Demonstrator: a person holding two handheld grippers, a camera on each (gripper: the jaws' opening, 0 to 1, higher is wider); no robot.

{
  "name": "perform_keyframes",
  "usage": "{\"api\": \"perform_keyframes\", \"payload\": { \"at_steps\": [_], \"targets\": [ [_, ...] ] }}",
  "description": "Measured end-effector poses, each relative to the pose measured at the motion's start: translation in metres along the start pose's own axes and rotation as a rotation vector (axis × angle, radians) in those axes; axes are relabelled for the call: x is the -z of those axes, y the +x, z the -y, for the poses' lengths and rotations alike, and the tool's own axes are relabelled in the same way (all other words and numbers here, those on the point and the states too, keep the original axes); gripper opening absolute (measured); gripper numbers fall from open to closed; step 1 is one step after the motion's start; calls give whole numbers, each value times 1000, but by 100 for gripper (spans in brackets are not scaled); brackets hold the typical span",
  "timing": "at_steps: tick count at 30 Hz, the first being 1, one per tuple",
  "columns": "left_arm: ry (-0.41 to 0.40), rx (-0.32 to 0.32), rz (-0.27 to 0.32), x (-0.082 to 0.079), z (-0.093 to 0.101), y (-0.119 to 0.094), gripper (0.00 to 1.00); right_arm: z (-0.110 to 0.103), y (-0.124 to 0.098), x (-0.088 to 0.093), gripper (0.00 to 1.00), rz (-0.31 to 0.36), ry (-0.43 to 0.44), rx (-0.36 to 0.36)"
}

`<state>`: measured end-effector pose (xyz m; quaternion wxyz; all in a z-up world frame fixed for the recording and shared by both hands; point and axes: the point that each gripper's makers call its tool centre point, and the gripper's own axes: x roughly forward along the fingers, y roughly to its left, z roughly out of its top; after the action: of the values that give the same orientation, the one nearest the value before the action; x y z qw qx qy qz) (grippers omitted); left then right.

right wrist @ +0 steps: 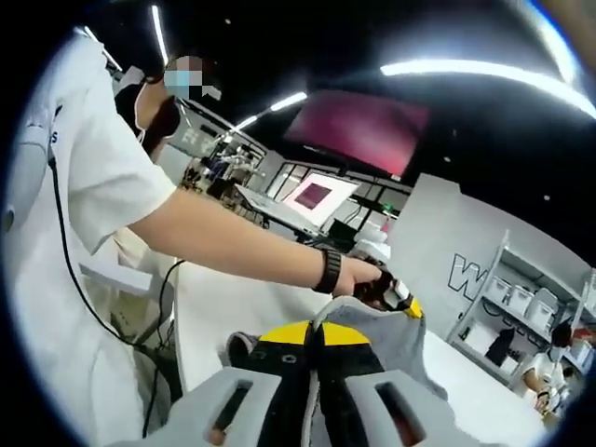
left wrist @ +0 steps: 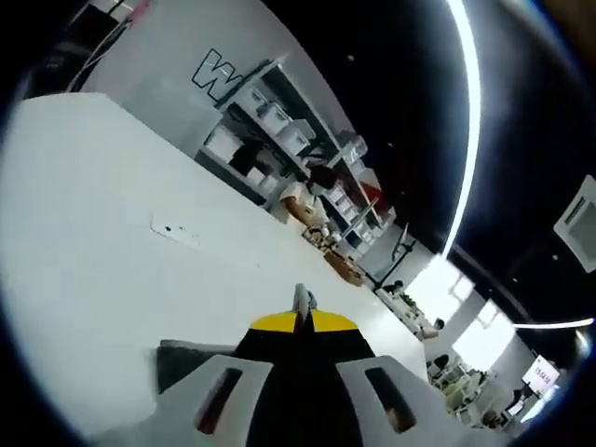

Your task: Open the folded towel by lifting each exposed corner and separating the folded layers until the towel lies flat within the target outline without major curled edges

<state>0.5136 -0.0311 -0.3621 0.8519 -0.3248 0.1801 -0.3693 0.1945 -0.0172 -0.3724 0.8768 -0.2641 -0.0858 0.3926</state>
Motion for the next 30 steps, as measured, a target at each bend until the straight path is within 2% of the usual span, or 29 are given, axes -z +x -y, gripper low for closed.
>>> {"api": "perform_keyframes", "payload": {
  "at_steps": [16, 18, 20, 23, 25, 30],
  "targets": [
    [-81, 72, 17, 0, 22, 11, 0, 13, -11, -5, 0, -10, -57, 49],
    [-87, 75, 18, 0, 23, 11, 0, 14, -12, -5, 0, -11, -60, 51],
    [-90, 84, 17, -7, 21, 15, 0, 15, -14, -5, 0, -9, -62, 56],
    [-85, 90, 16, -1, 27, 14, 0, 18, -17, -5, 0, -14, -71, 64],
    [-101, 117, 36, -5, 31, 15, 0, 23, -20, -5, 0, -14, -70, 75],
    [-97, 127, 44, -6, 34, 16, 0, 30, -25, -7, 0, -10, -70, 92]
  ]
}}
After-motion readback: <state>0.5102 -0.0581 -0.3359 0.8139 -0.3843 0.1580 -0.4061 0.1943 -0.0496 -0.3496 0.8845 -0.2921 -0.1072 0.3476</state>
